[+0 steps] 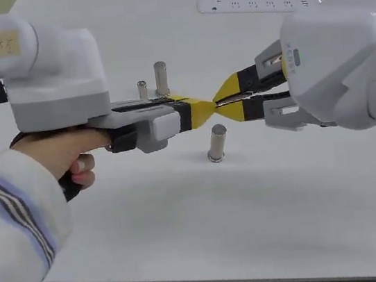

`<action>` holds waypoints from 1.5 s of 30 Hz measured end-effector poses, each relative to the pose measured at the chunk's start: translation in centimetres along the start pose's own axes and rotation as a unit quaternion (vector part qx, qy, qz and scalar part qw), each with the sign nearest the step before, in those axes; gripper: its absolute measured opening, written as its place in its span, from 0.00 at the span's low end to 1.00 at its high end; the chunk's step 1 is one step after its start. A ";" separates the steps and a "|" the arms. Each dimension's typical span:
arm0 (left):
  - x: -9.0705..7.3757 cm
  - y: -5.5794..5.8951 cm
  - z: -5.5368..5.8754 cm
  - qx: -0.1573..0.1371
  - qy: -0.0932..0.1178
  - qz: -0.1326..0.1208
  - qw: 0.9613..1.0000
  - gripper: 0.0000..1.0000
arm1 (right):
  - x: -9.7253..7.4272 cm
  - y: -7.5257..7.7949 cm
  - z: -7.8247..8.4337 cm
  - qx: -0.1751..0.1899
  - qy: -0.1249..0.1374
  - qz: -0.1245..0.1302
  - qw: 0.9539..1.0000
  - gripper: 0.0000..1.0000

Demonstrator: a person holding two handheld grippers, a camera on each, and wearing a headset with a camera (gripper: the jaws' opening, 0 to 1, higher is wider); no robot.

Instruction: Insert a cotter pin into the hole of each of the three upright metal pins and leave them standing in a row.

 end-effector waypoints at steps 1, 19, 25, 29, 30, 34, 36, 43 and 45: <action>0.0 0.0 0.0 0.001 0.001 -0.001 1.000 0.00 | 0.0 0.0 0.0 0.003 0.000 0.002 1.000 0.00; 0.0 0.5 0.3 0.039 -0.012 -0.002 0.999 0.00 | -0.2 0.1 1.2 0.043 -0.002 0.018 0.999 0.21; -0.1 0.5 0.6 0.104 -0.020 0.002 0.994 0.00 | -0.3 0.1 2.4 0.113 0.007 0.007 0.994 0.24; -0.1 1.0 0.6 0.174 -0.019 0.017 0.984 0.00 | -0.6 -0.1 2.6 0.163 0.019 -0.016 0.986 0.23; -0.2 1.1 0.6 0.196 -0.022 0.023 0.980 0.00 | -0.6 -0.1 2.7 0.172 0.020 -0.020 0.985 0.24; -0.2 1.7 1.2 0.253 -0.037 0.044 0.966 0.00 | -0.7 -0.9 2.8 0.206 0.037 -0.063 0.976 0.25; -0.2 1.9 1.4 0.267 -0.042 0.049 0.962 0.00 | -0.8 -1.3 2.8 0.219 0.043 -0.076 0.972 0.25; -0.4 2.4 1.9 0.286 -0.051 0.076 0.954 0.00 | -0.8 -2.8 2.4 0.254 0.070 -0.128 0.956 0.17; -0.5 2.5 1.9 0.289 -0.049 0.083 0.952 0.00 | -0.8 -3.4 2.2 0.260 0.079 -0.142 0.952 0.14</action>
Point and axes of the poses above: the centre of the closed fingertips' face, and the gripper's own axes: x roughly forward along the fingers, y roughly to its right, z roughly out of its underside, the point moved 4 cm from there along -x, roughly backward along the fingers, and after that the axes turned 2 degrees about y, right-handed, at the moved point
